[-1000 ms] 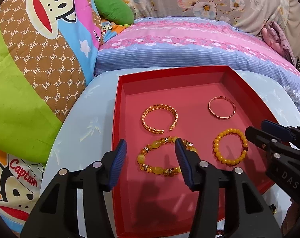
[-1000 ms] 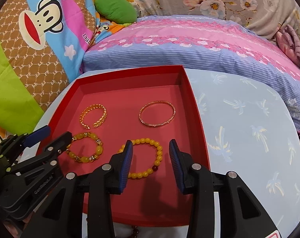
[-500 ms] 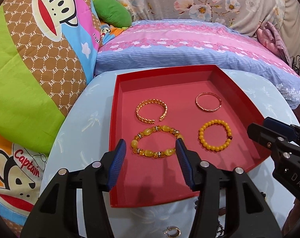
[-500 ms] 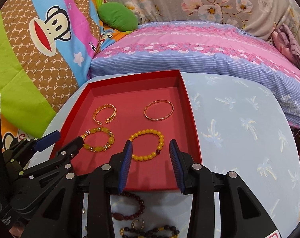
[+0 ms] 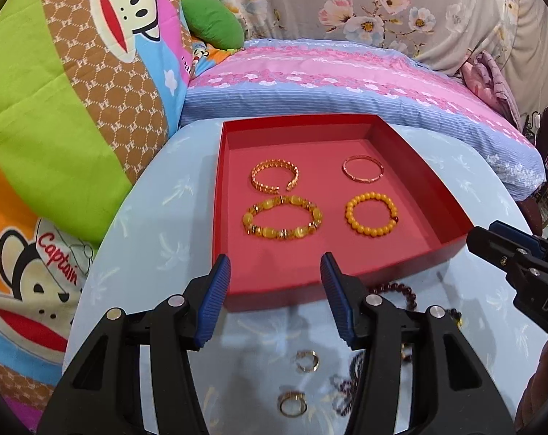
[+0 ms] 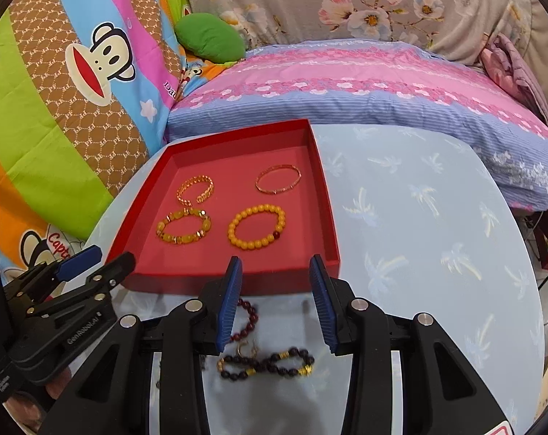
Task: Organize jewelry
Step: 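Withdraw both open tools from the box toward the remaining jewelry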
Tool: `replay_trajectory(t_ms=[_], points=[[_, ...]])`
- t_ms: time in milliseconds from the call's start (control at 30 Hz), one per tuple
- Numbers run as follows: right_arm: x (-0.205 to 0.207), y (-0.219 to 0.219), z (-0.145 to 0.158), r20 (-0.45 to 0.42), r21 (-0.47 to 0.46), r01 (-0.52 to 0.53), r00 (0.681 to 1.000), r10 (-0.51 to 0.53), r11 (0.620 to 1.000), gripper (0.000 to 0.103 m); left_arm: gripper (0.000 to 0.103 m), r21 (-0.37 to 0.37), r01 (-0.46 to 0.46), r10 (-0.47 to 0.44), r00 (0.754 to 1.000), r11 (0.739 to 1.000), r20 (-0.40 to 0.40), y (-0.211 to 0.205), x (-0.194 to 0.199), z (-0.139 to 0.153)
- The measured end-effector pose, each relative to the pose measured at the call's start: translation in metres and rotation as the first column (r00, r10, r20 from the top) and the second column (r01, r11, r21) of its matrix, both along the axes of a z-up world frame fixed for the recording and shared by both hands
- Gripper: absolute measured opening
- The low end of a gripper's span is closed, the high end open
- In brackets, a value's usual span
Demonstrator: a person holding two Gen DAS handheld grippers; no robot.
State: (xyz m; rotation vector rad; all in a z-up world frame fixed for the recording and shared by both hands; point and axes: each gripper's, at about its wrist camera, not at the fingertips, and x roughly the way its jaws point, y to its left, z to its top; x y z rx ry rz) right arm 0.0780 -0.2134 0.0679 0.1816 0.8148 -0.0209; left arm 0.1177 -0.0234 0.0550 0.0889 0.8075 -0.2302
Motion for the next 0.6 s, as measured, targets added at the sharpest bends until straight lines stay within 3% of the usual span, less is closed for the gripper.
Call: replay_trajectory(t_ms=[600], points=[[-0.055, -0.009, -0.049, -0.110, 0.032, 0.046, 0.993, -0.043, 0.998, 0.038, 0.049, -0.055, 0.013, -0.018, 0.995, 0.998, -0.098, 0.012, -0.061, -0.030]])
